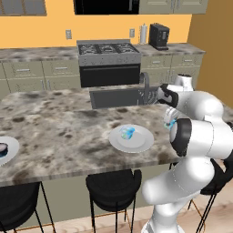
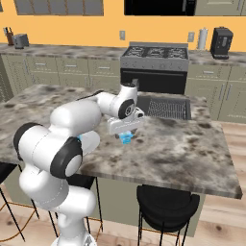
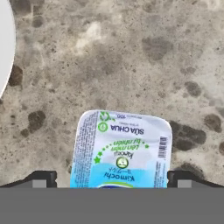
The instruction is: Place two yogurt containers on each plate.
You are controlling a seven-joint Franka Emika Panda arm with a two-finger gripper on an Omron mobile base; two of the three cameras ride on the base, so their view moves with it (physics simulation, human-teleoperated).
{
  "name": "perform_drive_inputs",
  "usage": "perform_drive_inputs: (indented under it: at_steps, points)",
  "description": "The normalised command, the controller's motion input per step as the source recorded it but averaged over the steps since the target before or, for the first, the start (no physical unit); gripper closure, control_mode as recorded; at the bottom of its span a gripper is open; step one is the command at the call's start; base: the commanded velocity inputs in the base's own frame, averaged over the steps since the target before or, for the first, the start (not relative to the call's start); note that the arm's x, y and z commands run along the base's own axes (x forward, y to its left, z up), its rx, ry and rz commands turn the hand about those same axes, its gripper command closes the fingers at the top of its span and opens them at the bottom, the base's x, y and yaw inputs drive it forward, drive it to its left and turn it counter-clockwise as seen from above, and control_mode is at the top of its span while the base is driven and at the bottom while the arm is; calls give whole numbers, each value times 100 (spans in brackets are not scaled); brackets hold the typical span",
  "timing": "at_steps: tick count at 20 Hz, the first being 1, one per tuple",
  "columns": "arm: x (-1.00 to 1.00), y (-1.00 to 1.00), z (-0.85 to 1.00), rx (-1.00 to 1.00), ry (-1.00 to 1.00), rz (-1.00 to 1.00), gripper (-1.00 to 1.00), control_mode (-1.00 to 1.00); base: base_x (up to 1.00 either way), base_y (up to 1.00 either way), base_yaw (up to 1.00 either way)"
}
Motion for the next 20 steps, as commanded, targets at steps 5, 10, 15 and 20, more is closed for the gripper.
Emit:
perform_drive_inputs:
  at_steps: [5, 10, 15, 20]
  points:
    - [0, 0, -22, 0, 0, 0, -100, -100, 0, 0, 0]
    - [0, 0, -23, 0, -1, 0, -100, -100, 0, 0, 0]
    - [0, 1, -8, 0, 0, 0, 100, -100, 0, 0, 0]
    - [0, 2, 0, 0, 0, 0, 100, -100, 0, 0, 0]
